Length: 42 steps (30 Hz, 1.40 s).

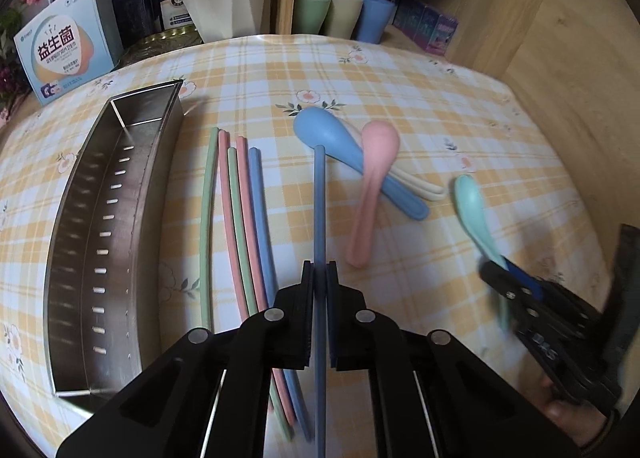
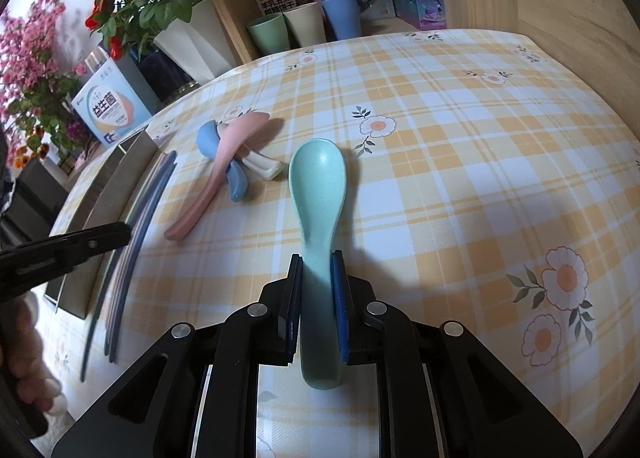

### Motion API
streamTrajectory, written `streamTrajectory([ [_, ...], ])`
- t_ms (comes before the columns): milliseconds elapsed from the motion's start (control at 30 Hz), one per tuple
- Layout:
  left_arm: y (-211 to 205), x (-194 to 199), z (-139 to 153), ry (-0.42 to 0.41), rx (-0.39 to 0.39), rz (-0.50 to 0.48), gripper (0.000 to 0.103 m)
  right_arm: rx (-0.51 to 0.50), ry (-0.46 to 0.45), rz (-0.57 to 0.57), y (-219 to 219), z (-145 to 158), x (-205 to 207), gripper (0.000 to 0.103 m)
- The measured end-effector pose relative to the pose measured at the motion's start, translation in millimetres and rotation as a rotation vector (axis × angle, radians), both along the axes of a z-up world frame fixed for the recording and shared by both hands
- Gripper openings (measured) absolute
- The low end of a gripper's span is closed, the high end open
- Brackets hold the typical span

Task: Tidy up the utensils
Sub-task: 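Close the left gripper on the blue chopstick and lift it, then carry the blue chopstick into the steel basket and open the left gripper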

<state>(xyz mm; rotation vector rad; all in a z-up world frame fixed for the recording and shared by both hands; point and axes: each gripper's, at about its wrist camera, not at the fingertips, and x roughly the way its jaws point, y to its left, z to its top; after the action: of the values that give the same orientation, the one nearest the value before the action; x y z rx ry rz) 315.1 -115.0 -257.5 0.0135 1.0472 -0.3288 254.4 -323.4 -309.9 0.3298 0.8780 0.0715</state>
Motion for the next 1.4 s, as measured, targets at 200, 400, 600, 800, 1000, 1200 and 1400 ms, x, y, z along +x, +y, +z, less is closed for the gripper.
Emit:
streamTrajectory([
  [200, 23, -5, 26, 0.005, -0.073, 0.005, 0.006, -0.046, 0.01, -0.002, 8, 2, 0, 0.015],
  [400, 71, 7, 56, -0.025, -0.125, 0.058, 0.006, -0.064, 0.056, -0.004, 9, 4, 3, 0.014],
  [600, 115, 29, 60, -0.024, -0.098, 0.109, 0.006, -0.001, 0.115, -0.04, 5, 6, 5, 0.014],
  [800, 136, 61, 37, 0.012, -0.081, 0.156, 0.006, -0.018, 0.127, -0.07, 8, 12, 7, 0.014],
  [1000, 141, 81, 6, 0.081, -0.08, 0.182, 0.006, -0.041, 0.135, -0.083, 9, 20, 8, 0.014],
  [1200, 135, 90, -5, 0.093, -0.071, 0.171, 0.006, -0.059, 0.122, -0.104, 8, 25, 11, 0.014],
  [1400, 130, 92, -14, 0.118, -0.059, 0.155, 0.006, -0.048, 0.126, -0.118, 4, 24, 13, 0.014],
])
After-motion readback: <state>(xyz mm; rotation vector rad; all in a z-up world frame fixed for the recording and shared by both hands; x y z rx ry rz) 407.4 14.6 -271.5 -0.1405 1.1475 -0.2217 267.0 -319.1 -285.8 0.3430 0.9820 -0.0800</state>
